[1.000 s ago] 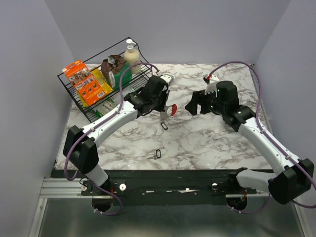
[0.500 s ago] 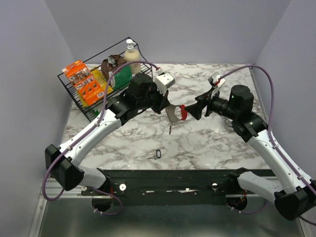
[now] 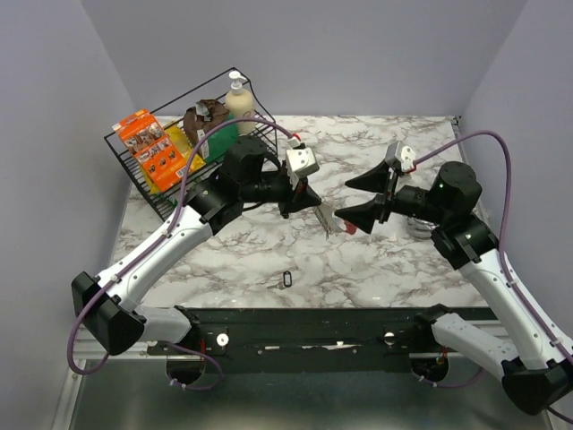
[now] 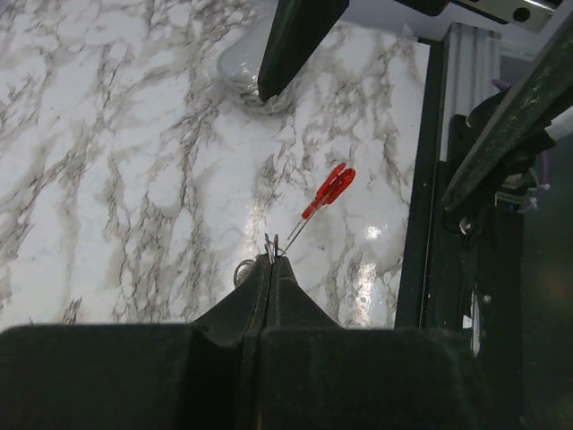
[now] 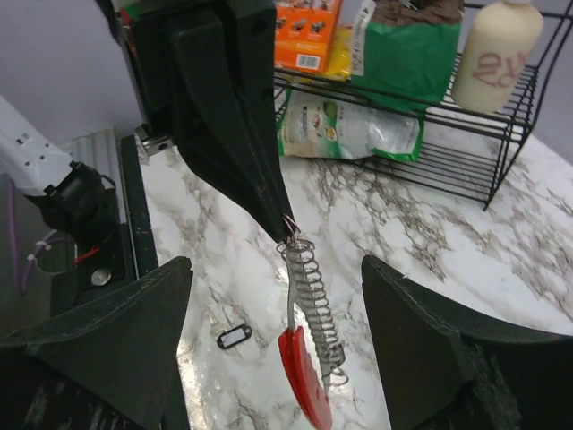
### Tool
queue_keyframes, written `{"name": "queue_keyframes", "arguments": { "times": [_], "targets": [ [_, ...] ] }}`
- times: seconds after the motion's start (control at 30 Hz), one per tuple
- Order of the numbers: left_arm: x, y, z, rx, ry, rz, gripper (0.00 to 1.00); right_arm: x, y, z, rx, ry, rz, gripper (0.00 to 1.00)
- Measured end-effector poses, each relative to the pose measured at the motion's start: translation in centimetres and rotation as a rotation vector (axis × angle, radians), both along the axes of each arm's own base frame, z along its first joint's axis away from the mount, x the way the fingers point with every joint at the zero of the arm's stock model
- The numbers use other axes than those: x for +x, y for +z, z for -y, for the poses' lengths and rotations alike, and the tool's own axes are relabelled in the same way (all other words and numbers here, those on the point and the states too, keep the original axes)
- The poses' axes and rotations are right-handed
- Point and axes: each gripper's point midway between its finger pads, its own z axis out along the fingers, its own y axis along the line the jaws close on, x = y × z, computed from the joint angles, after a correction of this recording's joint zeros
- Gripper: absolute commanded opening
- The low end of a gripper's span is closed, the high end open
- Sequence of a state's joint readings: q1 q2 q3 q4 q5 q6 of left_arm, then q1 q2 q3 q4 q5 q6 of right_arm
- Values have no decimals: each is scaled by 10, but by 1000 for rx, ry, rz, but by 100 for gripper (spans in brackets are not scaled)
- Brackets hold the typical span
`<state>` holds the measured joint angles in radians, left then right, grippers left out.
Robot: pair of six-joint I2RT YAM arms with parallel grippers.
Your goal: Put the keys on the keyring
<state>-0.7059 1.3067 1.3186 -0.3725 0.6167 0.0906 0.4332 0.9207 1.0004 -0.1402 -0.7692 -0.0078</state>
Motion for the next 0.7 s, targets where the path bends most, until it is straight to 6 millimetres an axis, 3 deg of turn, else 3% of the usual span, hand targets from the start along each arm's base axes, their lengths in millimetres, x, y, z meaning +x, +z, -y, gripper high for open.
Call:
{"name": "queue_keyframes", "arguments": {
  "times": [0.43, 0.7],
  "targets": [
    [-40, 16, 1, -142, -192, 85, 0, -34, 9, -11, 25, 218, 64, 80],
    [-48, 32, 0, -204, -224, 146, 0, -34, 1, -18, 27, 284, 12, 67]
  ]
}}
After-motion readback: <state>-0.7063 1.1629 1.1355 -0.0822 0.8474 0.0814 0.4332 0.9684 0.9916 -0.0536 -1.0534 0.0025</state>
